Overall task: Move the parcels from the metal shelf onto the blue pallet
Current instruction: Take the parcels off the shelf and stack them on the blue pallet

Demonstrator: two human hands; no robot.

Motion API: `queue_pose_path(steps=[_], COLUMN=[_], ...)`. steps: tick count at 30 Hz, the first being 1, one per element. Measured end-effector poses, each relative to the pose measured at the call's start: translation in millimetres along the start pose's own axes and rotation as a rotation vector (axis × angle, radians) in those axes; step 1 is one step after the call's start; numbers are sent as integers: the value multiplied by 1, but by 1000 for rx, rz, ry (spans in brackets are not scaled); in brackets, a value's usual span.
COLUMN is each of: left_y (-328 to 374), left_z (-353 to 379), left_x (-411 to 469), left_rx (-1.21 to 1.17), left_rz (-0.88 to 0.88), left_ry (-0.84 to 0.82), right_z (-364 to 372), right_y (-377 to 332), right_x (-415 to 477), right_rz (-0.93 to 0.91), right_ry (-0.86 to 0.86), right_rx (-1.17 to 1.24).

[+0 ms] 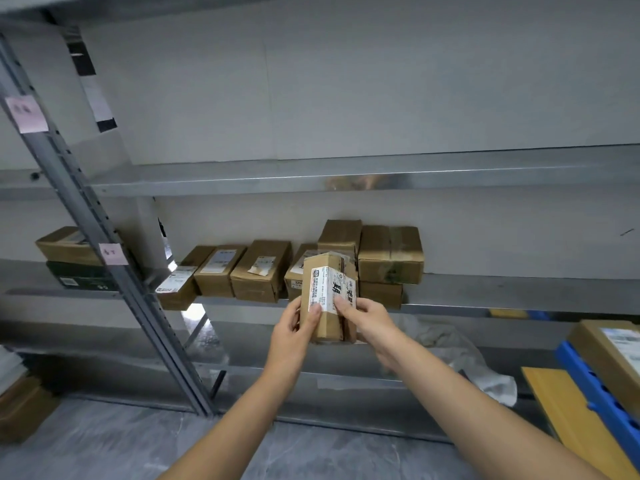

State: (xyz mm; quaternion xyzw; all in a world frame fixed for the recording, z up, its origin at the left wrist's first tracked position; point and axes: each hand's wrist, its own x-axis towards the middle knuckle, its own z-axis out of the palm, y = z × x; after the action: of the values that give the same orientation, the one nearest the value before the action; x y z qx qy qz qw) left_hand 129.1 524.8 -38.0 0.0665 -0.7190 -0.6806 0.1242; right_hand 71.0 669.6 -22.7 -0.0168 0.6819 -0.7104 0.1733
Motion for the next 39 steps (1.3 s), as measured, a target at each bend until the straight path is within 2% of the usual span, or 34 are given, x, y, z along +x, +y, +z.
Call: queue_pose_path(steps=[6,15,20,25,32,39], left_y=[7,-7,-17,-18,-21,-19], left_z=[13,46,93,169,263,323], left_x=[3,30,52,48,-3,-63], left_rx=[-14,-27,13,-37,-86,-53], left_rz=[81,21,9,-14,-32,-21], left_ry=[28,-33,-168,-347,-624,-844], right_z=[-10,-43,-82,-141,-210,-249], right_y=[-1,6,4,1,19,39], right_x=[4,8,-1,-33,-115,-189], right_rz=[-102,-146,-88,-83,-19,29], right_ry=[177,307,451,697,993,1174], right_rx=[-31,-75,-98,-164,-154,-113])
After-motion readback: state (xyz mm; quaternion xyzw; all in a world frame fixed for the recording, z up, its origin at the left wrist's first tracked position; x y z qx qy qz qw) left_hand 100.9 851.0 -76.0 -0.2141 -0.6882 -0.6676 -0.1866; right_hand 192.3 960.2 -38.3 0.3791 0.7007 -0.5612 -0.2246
